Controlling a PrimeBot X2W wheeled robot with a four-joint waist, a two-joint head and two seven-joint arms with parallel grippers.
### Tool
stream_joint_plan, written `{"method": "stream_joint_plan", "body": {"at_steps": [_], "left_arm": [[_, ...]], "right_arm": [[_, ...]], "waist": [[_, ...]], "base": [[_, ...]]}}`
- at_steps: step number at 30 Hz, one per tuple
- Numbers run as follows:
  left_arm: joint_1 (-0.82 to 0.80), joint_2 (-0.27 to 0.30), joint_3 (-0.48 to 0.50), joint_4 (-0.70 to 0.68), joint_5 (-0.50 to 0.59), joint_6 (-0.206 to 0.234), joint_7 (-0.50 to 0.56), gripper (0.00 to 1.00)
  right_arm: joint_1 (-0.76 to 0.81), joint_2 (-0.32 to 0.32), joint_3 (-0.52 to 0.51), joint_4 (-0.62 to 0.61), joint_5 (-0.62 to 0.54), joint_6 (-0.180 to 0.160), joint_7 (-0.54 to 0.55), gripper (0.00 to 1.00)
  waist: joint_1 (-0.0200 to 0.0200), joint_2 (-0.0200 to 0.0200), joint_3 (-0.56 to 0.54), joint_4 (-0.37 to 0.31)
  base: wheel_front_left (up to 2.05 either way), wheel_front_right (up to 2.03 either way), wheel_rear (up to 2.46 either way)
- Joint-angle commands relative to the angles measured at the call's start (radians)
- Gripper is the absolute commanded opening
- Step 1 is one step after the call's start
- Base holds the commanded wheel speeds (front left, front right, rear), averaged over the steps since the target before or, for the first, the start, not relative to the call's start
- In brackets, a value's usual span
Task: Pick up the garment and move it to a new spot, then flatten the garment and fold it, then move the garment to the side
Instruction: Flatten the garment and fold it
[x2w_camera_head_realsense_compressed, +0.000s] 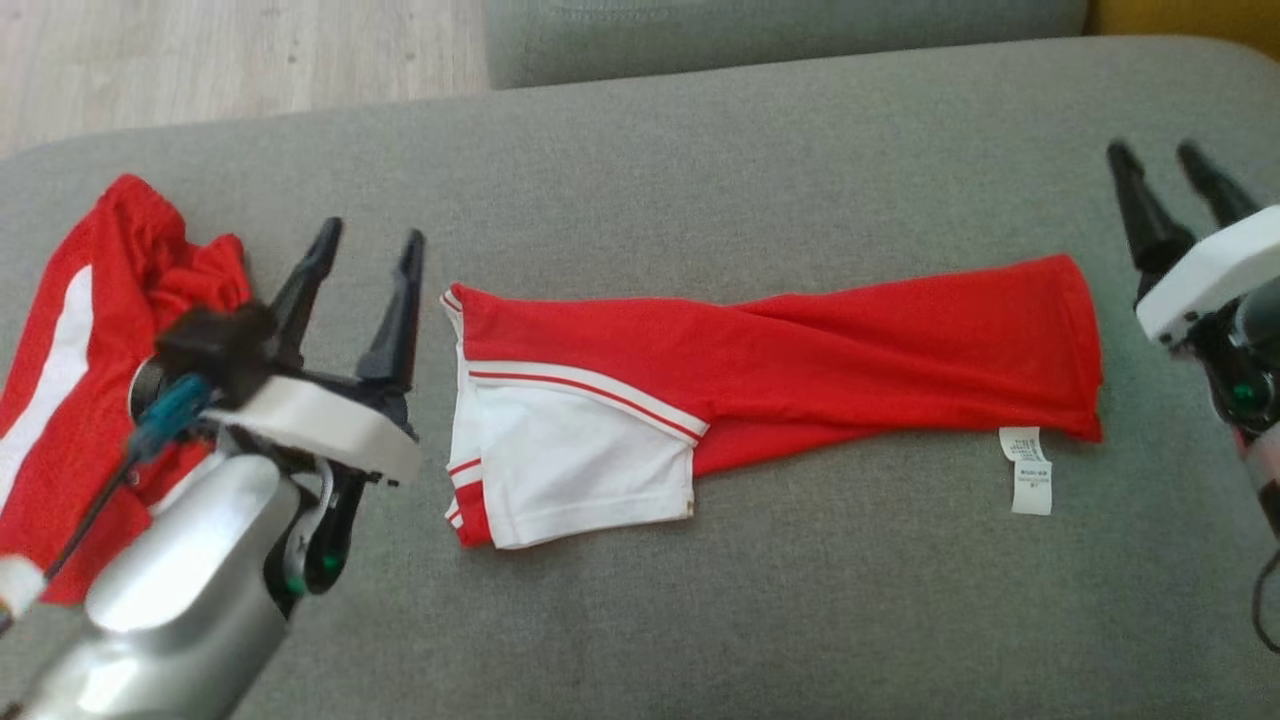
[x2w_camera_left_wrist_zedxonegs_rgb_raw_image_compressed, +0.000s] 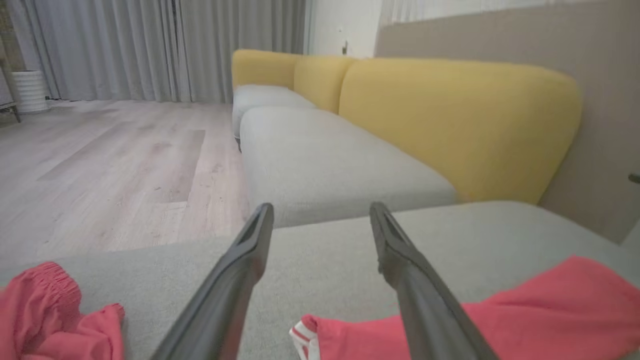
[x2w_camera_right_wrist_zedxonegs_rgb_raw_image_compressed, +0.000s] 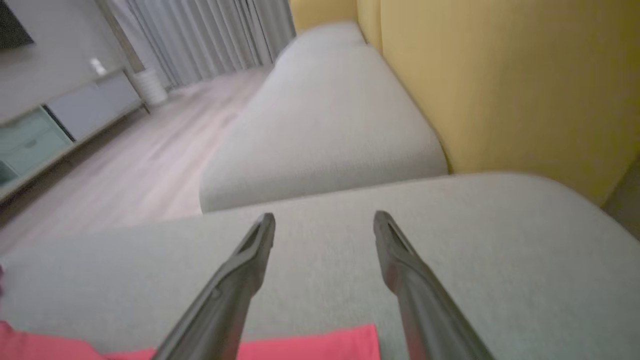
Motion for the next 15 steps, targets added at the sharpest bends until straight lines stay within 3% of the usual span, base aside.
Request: {"method": "stream_joint_plan", "body": {"at_steps": [1,4,8,15], "left_arm": [[-0.002,0.017,0.065,-0.013,-0.012,0.003,-0.026,1.00],[0.054,-0.026,0.157,-0.017,-0.020,0.012,-0.058,1.00],[0.168,-0.109,0.314,-0.086,0.089,-0.001,-0.060,1.00],[0.392,-0.268,0.508,-0.143,0.269,-0.077,-0.061,1.00]], "right_arm": [[-0.006,-0.005,-0.010,-0.041,-0.020,-0.001,-0.040,1.00],[0.032,0.024,-0.051,-0.079,-0.065,-0.001,-0.143,1.00],[0.110,0.082,-0.108,-0.116,-0.178,-0.001,-0.241,1.00],[0.275,0.231,-0.237,-0.184,-0.382,-0.001,-0.280,1.00]], "waist": [[0.0000,-0.0001,-0.008,0.002],[0.0000,-0.0001,-0.022,0.006],[0.0000,-0.0001,-0.039,0.016],[0.0000,-0.0001,-0.060,0.026]], "base": [[0.00,0.00,0.00],[0.00,0.00,0.00],[0.00,0.00,0.00],[0.00,0.00,0.00]]}}
